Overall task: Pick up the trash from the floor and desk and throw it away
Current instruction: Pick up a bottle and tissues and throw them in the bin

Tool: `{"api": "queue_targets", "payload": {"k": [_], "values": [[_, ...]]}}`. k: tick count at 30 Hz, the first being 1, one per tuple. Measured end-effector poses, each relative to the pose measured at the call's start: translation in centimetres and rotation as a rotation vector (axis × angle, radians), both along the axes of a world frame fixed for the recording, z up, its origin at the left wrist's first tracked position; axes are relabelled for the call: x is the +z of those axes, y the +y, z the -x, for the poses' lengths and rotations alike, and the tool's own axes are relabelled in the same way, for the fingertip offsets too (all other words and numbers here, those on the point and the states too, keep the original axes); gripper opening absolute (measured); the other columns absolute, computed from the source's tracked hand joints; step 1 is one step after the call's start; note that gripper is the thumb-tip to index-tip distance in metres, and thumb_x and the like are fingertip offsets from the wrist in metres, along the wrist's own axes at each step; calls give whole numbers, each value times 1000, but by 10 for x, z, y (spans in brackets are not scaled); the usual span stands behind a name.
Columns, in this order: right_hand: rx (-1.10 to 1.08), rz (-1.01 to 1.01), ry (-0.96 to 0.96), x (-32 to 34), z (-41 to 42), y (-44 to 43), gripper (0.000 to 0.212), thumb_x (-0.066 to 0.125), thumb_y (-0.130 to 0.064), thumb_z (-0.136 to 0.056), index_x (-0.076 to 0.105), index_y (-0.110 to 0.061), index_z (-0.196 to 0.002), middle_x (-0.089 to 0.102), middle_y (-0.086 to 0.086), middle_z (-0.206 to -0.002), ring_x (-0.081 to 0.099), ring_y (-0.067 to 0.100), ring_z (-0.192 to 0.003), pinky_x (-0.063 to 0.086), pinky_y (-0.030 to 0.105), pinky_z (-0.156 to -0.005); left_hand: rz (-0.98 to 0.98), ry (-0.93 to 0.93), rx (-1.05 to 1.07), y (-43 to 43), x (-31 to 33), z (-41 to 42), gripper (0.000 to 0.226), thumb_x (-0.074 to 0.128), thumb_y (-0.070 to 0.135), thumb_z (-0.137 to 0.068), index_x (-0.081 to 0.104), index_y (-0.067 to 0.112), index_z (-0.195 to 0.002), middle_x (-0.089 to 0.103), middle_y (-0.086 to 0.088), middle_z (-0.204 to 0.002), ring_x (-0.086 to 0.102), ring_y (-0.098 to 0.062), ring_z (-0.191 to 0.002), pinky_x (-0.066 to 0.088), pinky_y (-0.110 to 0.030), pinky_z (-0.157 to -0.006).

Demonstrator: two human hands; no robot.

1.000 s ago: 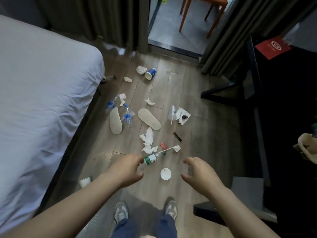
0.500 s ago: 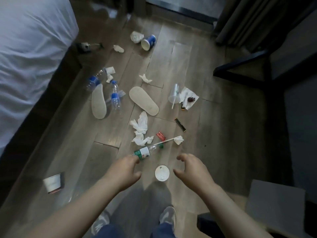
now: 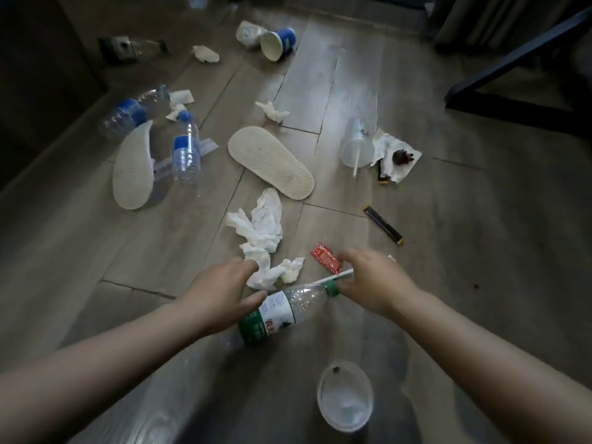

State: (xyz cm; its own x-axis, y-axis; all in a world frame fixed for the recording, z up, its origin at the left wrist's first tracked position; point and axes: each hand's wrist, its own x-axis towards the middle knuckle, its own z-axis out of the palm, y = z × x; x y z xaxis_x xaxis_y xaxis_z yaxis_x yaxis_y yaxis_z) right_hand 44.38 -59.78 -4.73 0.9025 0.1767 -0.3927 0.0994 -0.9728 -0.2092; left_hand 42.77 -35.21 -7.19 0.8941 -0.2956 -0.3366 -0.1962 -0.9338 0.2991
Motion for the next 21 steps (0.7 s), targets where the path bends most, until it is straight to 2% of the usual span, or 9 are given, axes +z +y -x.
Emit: {"api": "queue_targets", "payload": {"k": [3,6,10,13,17,19,21], "values": [[126,85,-53,-19,-10,3,44,66,-38,-82,57,-17,-120,59,4,-116,57,25,-105,45,32,-76,-5,8,-31,12,-20,-6,47,54,52,-88,52,21,-122,58,2,-122,56,-16,-106,46,-30,-85],[118,74,-29,-16,0,7,37,63,-35,-84,58,-16,-116,61,5,-112,58,26,-102,40,29,-71,-48,42,-12,17,-19,4,46,56,54,-87,52,23,-121,59,3,-121,56,-15,-102,45,-28,-79],[62,66,5,-13,15,1,29,59,-31,-84,59,-17,-110,64,4,-107,59,25,-101,45,33,-77,-38,58,44,15,-12,17,52,57,61,-81,52,25,-119,60,5,-117,57,-13,-94,50,-30,-78],[61,82,2,-16,16,-6,35,60,-33,-85,59,-18,-117,63,3,-114,59,23,-105,48,36,-86,-59,35,-31,10,-18,16,54,56,65,-78,52,24,-112,59,5,-114,56,-15,-96,50,-36,-81],[38,61,-6,-17,19,-11,34,61,-30,-86,60,-17,-118,63,3,-114,60,21,-102,51,37,-86,-78,43,-113,-7,-25,20,51,61,64,-75,47,25,-105,54,3,-109,49,-14,-88,39,-28,-68],[29,39,-3,-16,24,-11,35,61,-30,-86,60,-18,-119,64,3,-115,60,21,-103,51,37,-88,-55,51,-94,-18,-29,24,55,63,60,-75,48,24,-113,52,2,-111,50,-16,-94,40,-29,-71],[37,25,15,-18,29,-12,41,63,-30,-85,59,-19,-124,63,2,-118,59,19,-106,51,34,-89,-68,43,-91,-28,-37,28,57,66,56,-75,47,21,-117,52,-1,-115,52,-20,-100,45,-32,-81]]}}
